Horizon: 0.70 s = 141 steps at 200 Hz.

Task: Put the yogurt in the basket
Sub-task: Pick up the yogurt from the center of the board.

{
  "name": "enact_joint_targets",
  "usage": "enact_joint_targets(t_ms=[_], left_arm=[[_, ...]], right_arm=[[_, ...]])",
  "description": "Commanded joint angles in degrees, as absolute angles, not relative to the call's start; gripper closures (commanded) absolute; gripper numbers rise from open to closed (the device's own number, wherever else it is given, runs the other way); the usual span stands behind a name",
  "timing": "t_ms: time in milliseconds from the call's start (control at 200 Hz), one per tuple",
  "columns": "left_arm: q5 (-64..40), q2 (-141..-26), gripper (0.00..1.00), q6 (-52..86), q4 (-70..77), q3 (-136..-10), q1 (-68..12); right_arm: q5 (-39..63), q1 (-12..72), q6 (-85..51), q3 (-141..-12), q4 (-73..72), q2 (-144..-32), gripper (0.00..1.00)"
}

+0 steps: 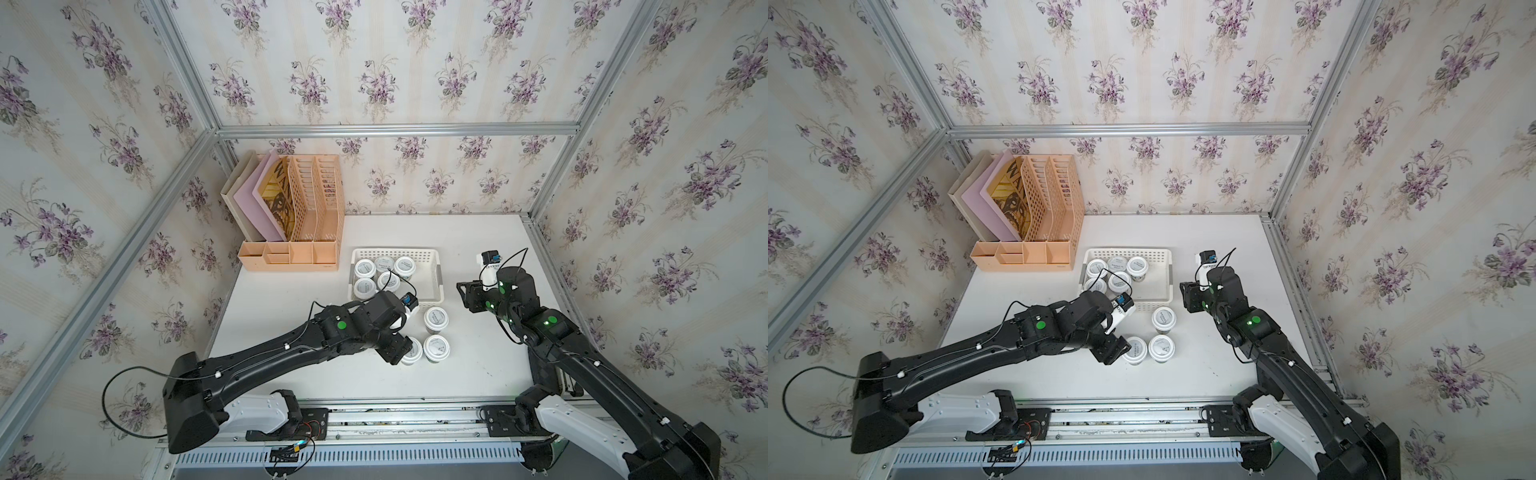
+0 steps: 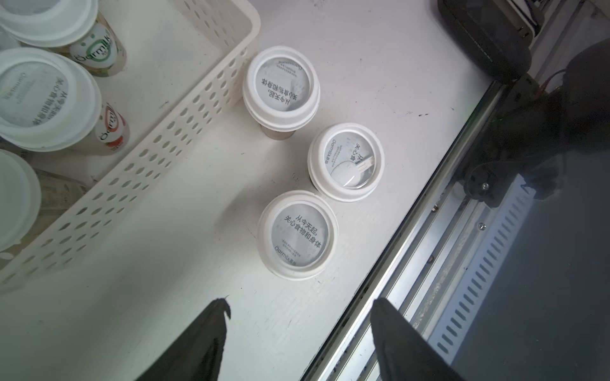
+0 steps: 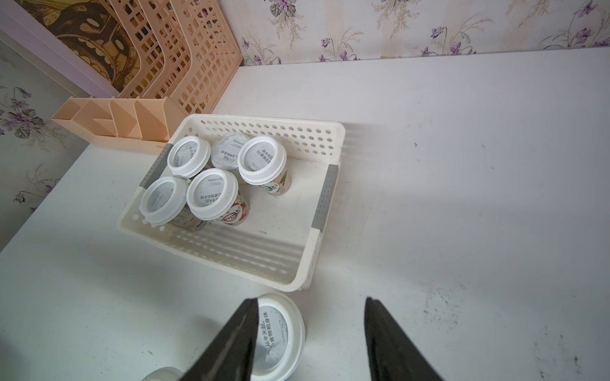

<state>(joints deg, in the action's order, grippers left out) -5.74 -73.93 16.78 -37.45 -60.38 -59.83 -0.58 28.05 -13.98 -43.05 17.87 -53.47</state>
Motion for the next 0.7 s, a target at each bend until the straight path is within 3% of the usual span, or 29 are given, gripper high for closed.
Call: enact_joint_targets(t_ms=[0, 235, 425, 699], left_arm=[[-4.04, -77.56, 0.27, 18.00, -37.39, -61.72, -60.97], [-0.35, -84.75, 0.28, 16.90, -38.13, -64.83, -61.19], [-0.31, -88.05, 0.20, 16.62, -38.27, -65.99, -61.30], [-0.74, -89.14, 0.23, 16.82, -37.95, -65.29, -61.20]], right_arm=[[0.40, 28.04, -14.59, -42.81, 17.33, -53.21, 0.43], [0.71, 27.95, -14.59, -43.00, 17.93, -51.81, 0.44], [1.04, 27.99, -14.66, -43.08, 18.11, -51.40, 0.44], [1.23, 27.95, -14.59, -43.30, 18.59, -51.36, 0.44]])
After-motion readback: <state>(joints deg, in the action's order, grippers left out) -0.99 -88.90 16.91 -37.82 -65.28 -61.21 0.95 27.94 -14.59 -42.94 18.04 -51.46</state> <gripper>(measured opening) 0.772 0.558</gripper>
